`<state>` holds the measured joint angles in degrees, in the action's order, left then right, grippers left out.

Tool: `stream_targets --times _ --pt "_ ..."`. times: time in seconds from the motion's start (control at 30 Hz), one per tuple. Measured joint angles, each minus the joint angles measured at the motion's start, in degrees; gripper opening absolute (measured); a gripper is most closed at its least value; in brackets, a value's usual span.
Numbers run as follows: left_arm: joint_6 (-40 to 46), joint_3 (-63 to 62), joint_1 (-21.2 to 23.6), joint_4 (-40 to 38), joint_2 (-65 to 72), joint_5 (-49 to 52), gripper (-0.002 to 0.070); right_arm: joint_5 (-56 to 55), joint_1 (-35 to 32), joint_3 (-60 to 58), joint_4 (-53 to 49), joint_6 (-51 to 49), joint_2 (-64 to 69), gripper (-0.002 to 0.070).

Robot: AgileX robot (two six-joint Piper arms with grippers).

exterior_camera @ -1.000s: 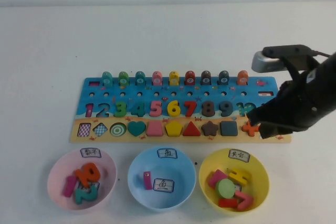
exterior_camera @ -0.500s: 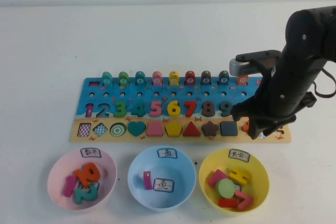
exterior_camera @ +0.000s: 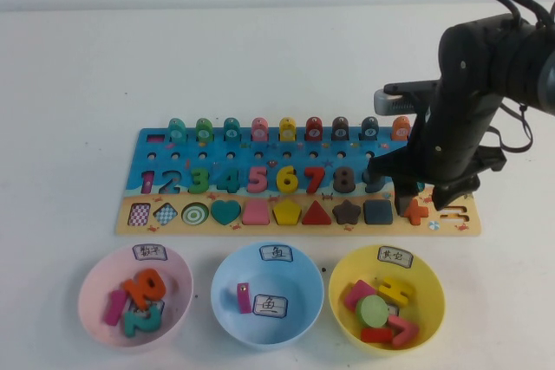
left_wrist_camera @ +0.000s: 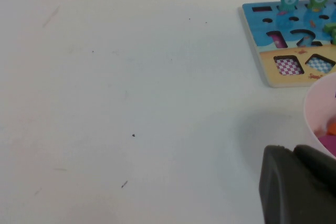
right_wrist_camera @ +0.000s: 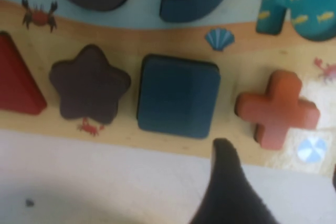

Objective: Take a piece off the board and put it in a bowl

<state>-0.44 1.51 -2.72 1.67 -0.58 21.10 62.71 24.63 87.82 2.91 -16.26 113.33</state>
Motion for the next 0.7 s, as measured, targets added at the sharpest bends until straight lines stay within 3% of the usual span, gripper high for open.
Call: stream_targets --times 0.7 --pt "0.0 0.0 0.0 0.0 0.0 0.0 -0.0001 -2.1 -0.3 0.9 -0.2 -1.5 2.2 0.0375"
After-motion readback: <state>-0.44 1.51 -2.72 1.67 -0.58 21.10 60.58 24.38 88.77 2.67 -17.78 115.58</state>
